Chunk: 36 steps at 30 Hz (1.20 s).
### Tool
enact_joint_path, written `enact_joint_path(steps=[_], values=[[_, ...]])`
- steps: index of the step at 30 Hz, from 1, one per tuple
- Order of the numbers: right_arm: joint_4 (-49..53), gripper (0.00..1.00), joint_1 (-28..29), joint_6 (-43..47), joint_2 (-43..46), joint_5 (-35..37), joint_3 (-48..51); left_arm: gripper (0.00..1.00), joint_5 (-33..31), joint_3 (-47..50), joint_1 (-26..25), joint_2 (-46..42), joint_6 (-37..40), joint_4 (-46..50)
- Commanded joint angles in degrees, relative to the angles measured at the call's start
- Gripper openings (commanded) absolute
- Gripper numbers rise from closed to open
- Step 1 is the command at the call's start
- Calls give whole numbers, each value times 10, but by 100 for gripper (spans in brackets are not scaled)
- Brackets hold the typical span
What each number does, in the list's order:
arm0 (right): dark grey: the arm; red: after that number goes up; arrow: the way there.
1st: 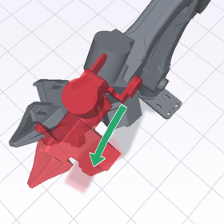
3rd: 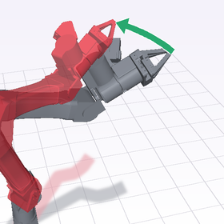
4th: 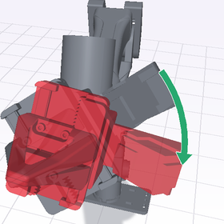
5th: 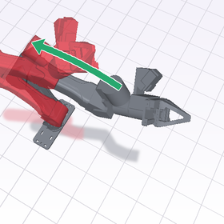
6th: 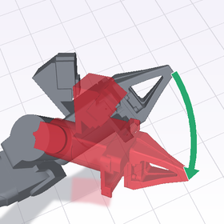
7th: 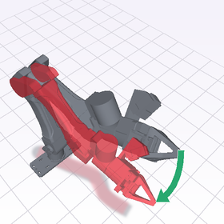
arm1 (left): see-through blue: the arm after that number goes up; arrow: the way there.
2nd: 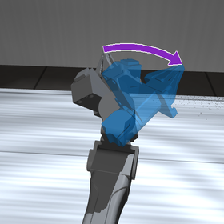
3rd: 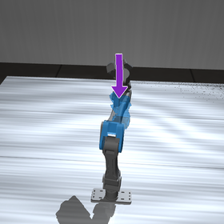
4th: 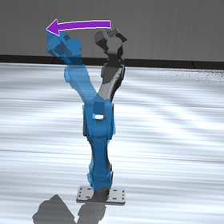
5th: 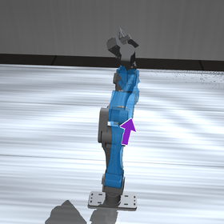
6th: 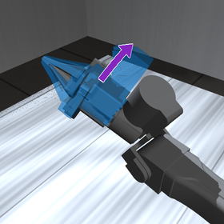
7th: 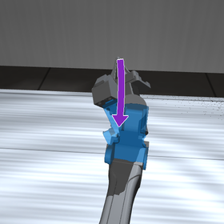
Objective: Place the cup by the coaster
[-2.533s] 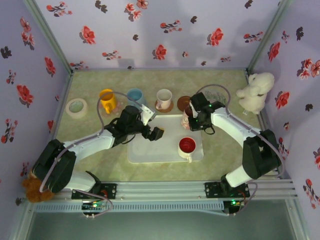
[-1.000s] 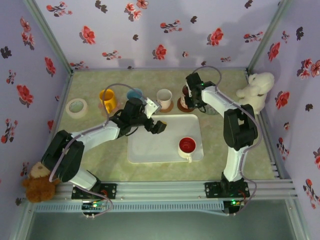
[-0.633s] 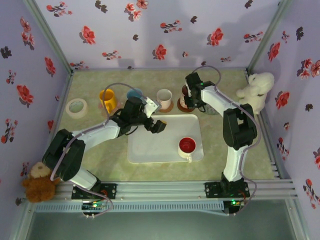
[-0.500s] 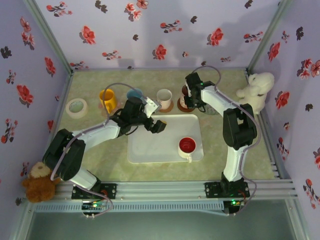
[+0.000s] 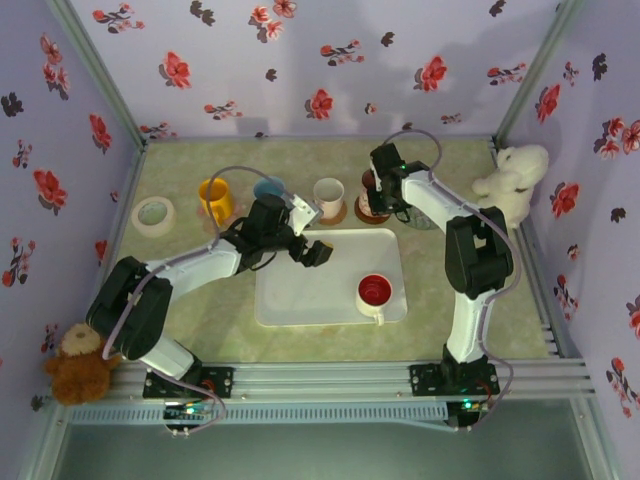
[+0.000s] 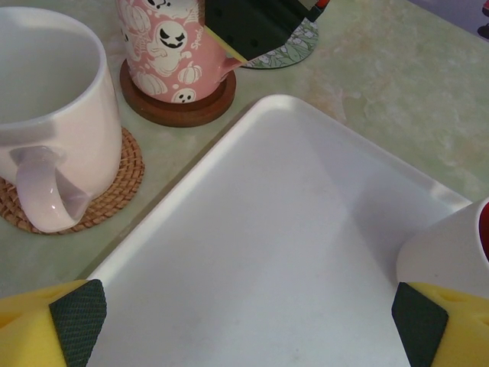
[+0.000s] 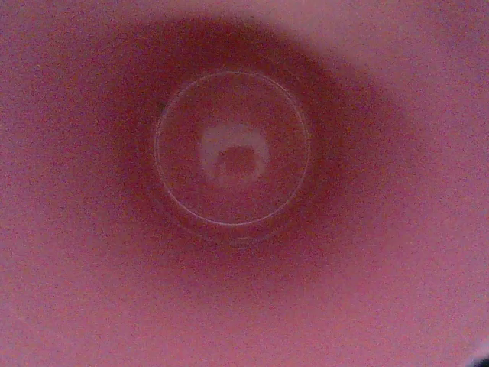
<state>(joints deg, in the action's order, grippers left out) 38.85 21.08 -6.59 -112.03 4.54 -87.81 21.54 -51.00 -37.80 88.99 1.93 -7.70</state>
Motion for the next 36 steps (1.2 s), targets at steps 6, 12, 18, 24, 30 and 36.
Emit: enact_joint_path(steps=[6, 12, 18, 24, 30, 36], values=[[1, 36, -1, -9, 14, 1, -13, 99, 17, -15, 5, 9, 3, -7], [9, 50, 0, -18, 39, 3, 4, 100, 19, -15, 5, 7, 1, -8], [16, 61, 0, -31, 66, 3, 15, 99, 19, -15, 5, -1, -1, -7], [19, 73, 1, -36, 124, -7, 39, 100, 19, -14, 5, -24, -4, 3], [39, 86, 1, -39, 200, -18, 70, 99, 34, 0, 4, -61, -8, 4], [61, 99, 1, -45, 303, -47, 121, 99, 35, 28, 1, -115, -29, 0]])
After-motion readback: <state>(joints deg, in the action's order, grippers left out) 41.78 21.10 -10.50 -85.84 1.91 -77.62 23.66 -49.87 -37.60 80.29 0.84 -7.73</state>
